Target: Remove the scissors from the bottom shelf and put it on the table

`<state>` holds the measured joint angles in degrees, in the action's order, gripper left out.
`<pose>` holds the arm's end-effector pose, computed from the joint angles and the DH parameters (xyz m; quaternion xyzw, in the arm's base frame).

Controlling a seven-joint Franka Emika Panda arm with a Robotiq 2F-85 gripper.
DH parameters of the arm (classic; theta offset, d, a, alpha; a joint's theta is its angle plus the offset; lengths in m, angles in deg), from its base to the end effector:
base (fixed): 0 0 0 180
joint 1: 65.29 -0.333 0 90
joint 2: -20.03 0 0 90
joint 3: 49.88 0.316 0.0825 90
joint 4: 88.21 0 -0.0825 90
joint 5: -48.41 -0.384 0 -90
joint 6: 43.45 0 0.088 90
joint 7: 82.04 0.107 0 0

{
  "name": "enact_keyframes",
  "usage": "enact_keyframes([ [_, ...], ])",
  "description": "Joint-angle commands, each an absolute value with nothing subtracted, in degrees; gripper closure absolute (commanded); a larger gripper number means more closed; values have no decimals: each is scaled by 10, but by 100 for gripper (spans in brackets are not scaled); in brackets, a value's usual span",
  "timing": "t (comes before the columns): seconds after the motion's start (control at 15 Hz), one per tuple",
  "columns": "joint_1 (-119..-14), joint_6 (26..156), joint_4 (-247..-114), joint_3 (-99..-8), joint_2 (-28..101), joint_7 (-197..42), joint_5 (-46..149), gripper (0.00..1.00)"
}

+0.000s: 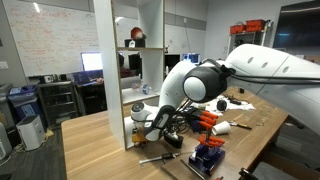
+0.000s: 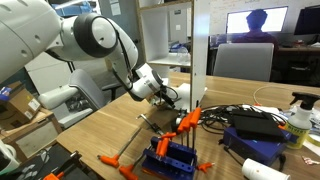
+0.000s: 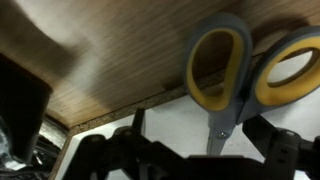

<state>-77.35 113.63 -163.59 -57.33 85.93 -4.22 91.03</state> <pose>0.7252 0.1085 0.0543 0.9309 -0.2510 0.2461 0.0990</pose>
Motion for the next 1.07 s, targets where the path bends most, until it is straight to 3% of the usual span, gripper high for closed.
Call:
enact_keyframes([
  [0.0,-793,1148,-1585,-605,897,-77,860,25],
  [0.07,-798,1148,-1582,-612,899,-82,852,25],
  [0.6,-831,1149,-1571,-659,906,-122,785,86],
  [0.67,-834,1149,-1574,-664,905,-127,777,90],
  [1.0,-843,1146,-1604,-682,890,-145,745,85],
])
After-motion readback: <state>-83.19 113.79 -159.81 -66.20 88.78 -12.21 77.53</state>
